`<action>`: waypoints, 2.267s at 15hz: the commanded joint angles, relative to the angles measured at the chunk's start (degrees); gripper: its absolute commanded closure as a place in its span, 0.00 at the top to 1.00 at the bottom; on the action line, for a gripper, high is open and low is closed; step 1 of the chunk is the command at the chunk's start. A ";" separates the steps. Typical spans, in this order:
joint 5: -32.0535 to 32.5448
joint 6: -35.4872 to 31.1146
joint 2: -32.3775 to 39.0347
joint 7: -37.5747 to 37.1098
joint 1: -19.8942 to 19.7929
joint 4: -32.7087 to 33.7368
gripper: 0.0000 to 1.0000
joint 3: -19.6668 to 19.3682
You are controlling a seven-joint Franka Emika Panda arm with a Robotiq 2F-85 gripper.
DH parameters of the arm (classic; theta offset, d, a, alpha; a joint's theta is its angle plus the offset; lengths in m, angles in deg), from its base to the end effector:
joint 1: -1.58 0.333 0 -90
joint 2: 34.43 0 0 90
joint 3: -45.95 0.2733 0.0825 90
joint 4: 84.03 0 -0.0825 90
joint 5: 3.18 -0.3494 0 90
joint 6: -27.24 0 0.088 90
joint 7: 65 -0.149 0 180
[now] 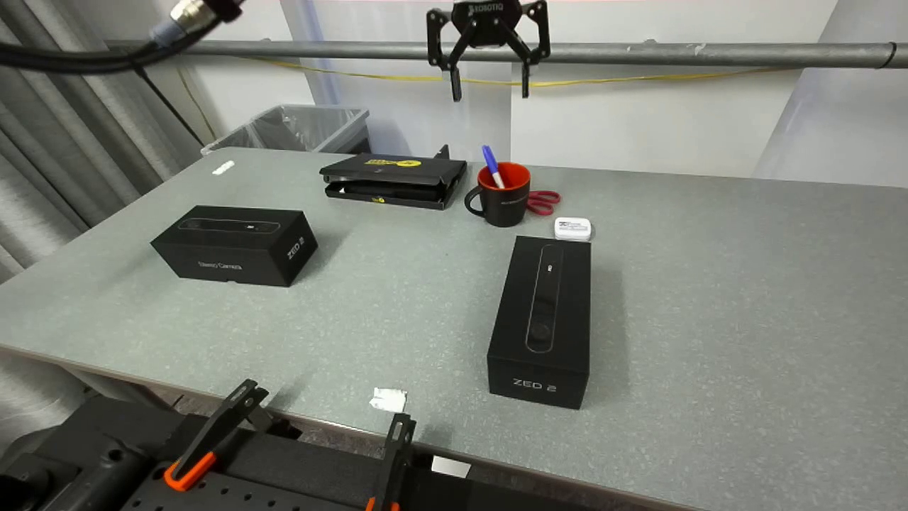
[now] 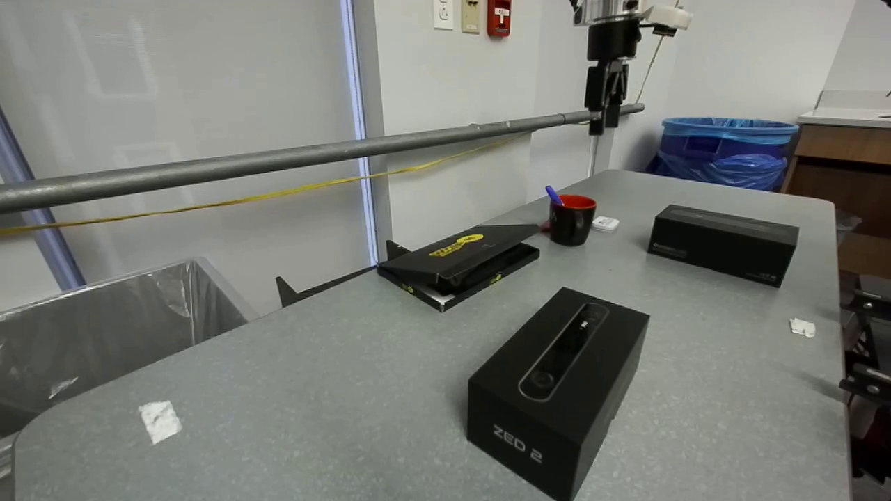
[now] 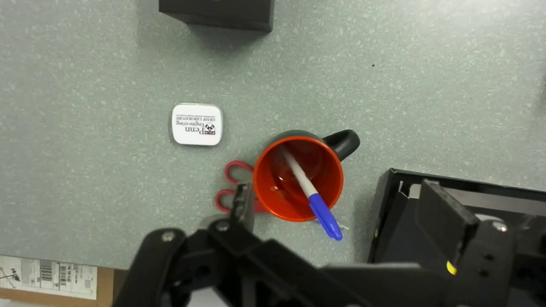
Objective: Remove the marker from the mug and put it on the table
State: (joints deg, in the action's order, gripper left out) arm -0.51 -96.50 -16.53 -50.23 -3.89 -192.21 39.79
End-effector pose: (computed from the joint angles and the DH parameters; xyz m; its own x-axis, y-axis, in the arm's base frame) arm 0.5632 -0.1183 0.2773 0.9948 0.0841 -0.0571 0.0874 -0.9945 0.0580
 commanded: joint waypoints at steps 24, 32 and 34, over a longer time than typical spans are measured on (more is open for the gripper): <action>4.96 -9.60 15.28 6.15 -0.40 8.88 1.00 4.79; 5.68 -9.31 18.72 8.48 -0.83 11.73 1.00 5.16; 5.29 -9.38 19.54 9.10 -1.13 12.68 1.00 5.37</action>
State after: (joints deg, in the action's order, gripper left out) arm 4.34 -105.62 0.54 -42.78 -3.89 -182.89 44.10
